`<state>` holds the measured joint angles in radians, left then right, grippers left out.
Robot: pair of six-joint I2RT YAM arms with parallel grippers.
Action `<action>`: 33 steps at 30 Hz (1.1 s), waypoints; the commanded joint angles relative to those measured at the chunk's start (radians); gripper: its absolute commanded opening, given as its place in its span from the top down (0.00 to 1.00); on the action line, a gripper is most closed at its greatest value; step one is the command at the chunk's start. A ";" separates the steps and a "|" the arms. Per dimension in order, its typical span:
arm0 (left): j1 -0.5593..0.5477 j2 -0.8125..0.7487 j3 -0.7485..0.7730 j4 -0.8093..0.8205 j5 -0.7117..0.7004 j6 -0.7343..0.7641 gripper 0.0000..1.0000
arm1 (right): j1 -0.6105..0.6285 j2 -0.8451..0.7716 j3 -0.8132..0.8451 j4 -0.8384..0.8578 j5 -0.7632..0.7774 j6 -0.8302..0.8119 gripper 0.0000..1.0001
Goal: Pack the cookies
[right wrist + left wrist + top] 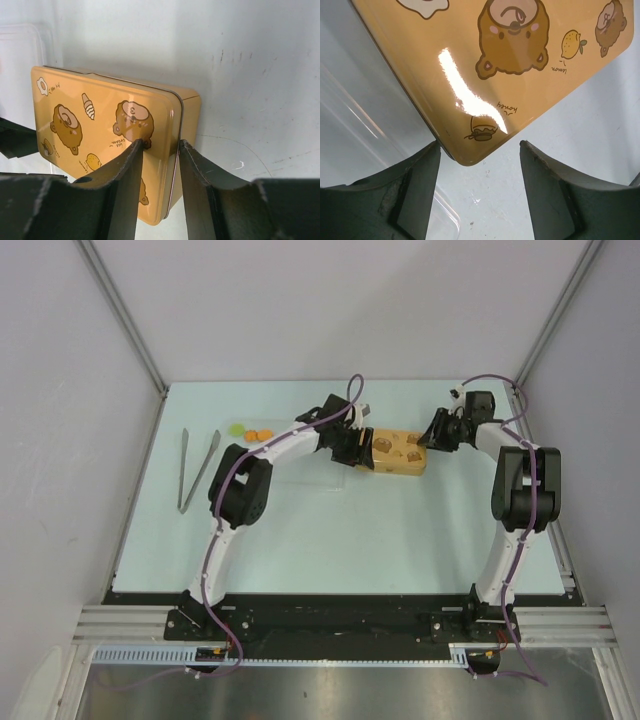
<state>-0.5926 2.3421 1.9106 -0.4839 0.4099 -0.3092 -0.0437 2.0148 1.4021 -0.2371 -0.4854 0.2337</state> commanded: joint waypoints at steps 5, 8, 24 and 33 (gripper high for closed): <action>-0.009 -0.113 -0.007 0.027 -0.003 -0.014 0.29 | 0.015 0.006 0.044 -0.048 0.001 -0.023 0.60; -0.009 -0.125 -0.013 0.022 -0.009 -0.008 0.28 | 0.008 -0.004 0.043 -0.059 -0.001 -0.027 0.58; -0.009 -0.233 -0.099 0.033 -0.059 0.012 0.25 | -0.001 -0.135 0.044 -0.057 0.014 -0.040 0.47; 0.005 -0.389 -0.200 0.088 -0.167 0.105 0.25 | -0.004 -0.315 0.041 -0.087 0.086 -0.100 0.27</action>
<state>-0.5953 2.0899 1.7451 -0.4622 0.3080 -0.2600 -0.0460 1.8118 1.4143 -0.3172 -0.4603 0.1856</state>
